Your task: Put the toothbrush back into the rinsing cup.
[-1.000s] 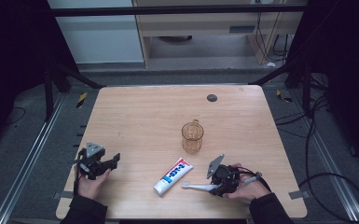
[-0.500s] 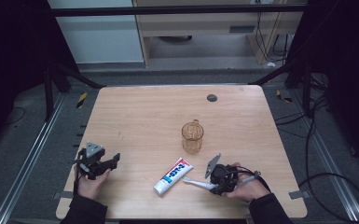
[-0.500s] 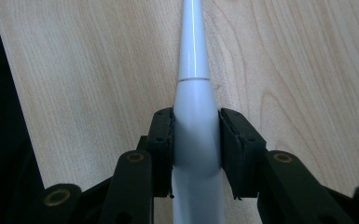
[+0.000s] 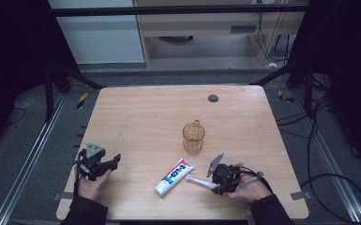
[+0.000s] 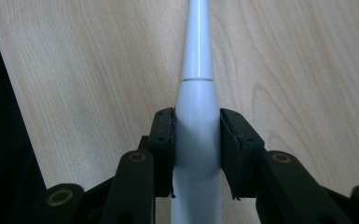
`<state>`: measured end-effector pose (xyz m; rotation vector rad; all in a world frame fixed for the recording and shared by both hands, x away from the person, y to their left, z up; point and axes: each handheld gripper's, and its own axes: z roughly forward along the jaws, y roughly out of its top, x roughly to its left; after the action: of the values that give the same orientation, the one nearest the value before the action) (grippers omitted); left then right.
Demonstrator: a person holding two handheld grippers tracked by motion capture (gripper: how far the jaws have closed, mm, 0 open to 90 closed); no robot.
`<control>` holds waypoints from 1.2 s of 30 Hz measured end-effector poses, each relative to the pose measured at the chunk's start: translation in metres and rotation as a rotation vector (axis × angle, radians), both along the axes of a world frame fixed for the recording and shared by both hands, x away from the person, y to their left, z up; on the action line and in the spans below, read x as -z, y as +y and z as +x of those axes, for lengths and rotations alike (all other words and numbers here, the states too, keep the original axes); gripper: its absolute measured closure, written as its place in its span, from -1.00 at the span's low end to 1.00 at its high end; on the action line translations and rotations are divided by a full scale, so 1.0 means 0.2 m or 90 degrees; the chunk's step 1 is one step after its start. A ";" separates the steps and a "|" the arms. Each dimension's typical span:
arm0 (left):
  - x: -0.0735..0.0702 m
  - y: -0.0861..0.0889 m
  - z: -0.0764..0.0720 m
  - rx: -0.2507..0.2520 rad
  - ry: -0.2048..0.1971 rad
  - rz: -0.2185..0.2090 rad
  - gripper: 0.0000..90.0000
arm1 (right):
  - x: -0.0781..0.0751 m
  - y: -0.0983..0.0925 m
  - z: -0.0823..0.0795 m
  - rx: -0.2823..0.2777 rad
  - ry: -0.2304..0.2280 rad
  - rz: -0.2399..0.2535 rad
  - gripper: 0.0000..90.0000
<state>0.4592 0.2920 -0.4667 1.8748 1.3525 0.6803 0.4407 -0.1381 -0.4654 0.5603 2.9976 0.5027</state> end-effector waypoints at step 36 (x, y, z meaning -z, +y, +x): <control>0.00 0.00 0.00 -0.001 -0.001 -0.001 -0.25 | -0.31 -0.25 0.03 0.223 -0.205 0.289 0.50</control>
<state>0.4594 0.2918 -0.4667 1.8726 1.3538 0.6812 0.4465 -0.1889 -0.4036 0.9071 2.4111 1.1232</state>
